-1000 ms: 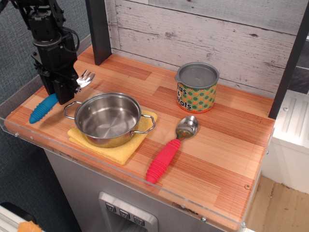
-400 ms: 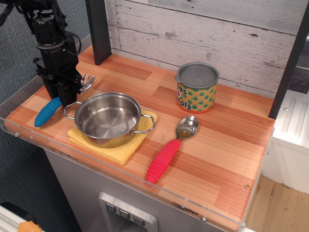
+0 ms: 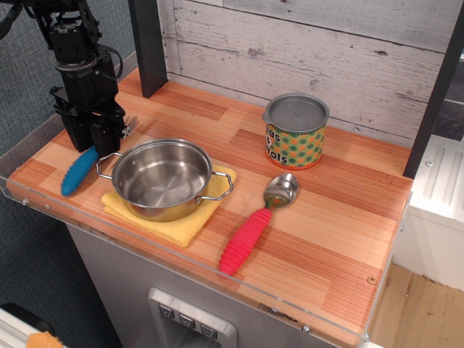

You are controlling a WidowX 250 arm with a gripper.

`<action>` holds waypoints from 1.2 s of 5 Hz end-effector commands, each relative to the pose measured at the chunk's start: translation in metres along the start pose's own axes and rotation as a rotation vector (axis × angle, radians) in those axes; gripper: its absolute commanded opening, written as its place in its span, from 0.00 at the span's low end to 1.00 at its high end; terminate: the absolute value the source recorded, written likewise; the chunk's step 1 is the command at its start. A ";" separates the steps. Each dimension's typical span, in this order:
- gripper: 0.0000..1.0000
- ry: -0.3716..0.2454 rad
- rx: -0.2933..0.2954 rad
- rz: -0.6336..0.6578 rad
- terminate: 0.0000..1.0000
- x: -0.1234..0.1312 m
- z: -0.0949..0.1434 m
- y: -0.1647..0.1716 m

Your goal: Put blue fork left of the silver pan

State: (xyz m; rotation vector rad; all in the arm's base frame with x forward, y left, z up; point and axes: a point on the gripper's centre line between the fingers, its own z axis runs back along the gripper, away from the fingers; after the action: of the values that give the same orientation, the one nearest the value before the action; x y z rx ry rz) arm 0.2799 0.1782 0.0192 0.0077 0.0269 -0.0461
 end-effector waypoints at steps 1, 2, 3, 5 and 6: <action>1.00 -0.035 0.038 -0.014 0.00 0.013 0.021 0.001; 1.00 -0.050 0.050 -0.023 0.00 0.016 0.030 -0.002; 1.00 -0.058 0.056 -0.009 0.00 0.017 0.038 -0.002; 1.00 -0.081 0.070 0.069 0.00 0.017 0.071 0.001; 1.00 -0.087 0.059 0.080 0.00 0.022 0.088 -0.007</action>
State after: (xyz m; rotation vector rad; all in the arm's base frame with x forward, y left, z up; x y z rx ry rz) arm 0.2913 0.1696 0.0793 0.0243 0.0078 0.0391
